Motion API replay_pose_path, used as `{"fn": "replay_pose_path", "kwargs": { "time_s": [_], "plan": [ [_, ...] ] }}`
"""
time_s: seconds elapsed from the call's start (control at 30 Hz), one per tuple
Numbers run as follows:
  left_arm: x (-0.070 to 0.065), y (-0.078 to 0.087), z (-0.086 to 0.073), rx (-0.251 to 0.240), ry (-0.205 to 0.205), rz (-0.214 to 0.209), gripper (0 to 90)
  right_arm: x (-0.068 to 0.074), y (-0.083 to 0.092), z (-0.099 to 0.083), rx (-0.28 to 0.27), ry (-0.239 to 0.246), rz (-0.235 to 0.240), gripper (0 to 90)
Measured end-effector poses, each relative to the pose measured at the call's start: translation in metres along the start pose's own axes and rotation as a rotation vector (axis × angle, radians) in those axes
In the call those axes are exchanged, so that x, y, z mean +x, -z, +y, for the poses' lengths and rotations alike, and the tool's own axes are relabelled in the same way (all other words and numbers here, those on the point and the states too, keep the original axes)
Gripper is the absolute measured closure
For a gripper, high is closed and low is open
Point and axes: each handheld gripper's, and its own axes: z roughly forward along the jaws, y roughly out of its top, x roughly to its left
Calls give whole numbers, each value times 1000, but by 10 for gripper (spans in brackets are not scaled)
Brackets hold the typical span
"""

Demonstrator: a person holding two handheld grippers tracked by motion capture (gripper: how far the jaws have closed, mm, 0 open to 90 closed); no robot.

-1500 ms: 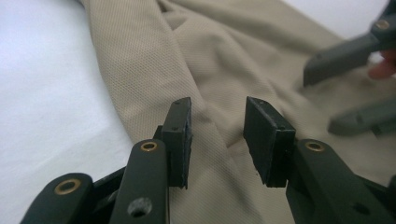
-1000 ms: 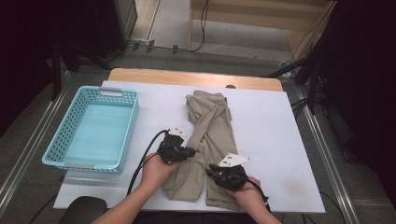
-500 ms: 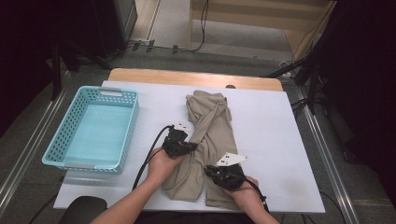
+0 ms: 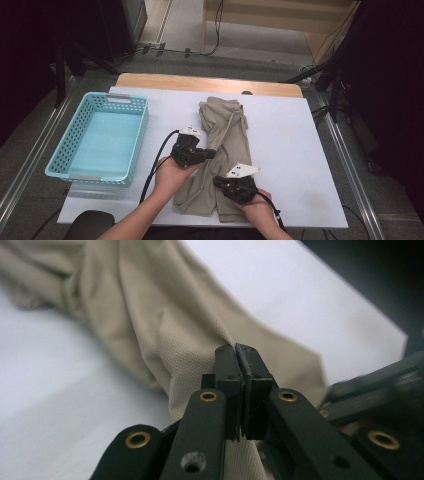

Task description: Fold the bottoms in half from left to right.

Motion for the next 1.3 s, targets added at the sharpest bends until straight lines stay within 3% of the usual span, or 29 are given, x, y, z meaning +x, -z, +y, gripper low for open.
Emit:
{"fn": "replay_pose_path", "kwargs": {
  "time_s": [0.17,0.23,0.27,0.3,0.37,0.4,0.43,0.47,0.63,0.73,0.77,0.87,0.97,1.0,1.1,1.3],
  "plan": [
    [-5,-3,1,9,-16,-3,889,2,-1,2,-11,13,21,785],
    [-6,-9,1,23,-17,-3,889,-11,17,2,-24,9,7,746],
    [-6,-9,1,23,-17,-3,889,-11,17,2,-24,9,7,746],
    [-12,-14,1,34,-36,0,889,-21,31,1,-31,0,-17,746],
    [-15,-17,1,39,-44,-8,889,-26,36,1,-36,-3,-28,746],
    [-22,-24,2,53,-60,-18,889,-40,50,1,-65,-39,-68,746],
    [-22,-24,2,53,-60,-18,888,-40,50,1,-65,-39,-68,746],
    [-29,-32,2,80,-89,-29,889,-50,57,1,-76,-60,-92,746],
    [-42,-55,-3,132,-117,-55,889,-75,70,-3,-100,-119,-166,742],
    [-49,-63,-8,144,-147,-72,883,-86,65,-1,-102,-138,-195,742],
    [-51,-62,-10,141,-151,-77,833,-88,62,1,-100,-140,-199,742],
    [-53,-45,-14,129,-169,-91,675,-92,53,5,-102,-145,-201,738],
    [-53,-31,-17,121,-185,-69,612,-93,45,9,-97,-138,-196,717],
    [-49,-20,-21,104,-175,-49,599,-93,42,11,-90,-135,-196,710],
    [-41,-10,-33,97,-150,-23,577,-94,33,13,-83,-136,-194,676],
    [-36,-19,-58,163,-102,-12,591,-98,13,11,-50,-183,-160,601]
  ]
}}
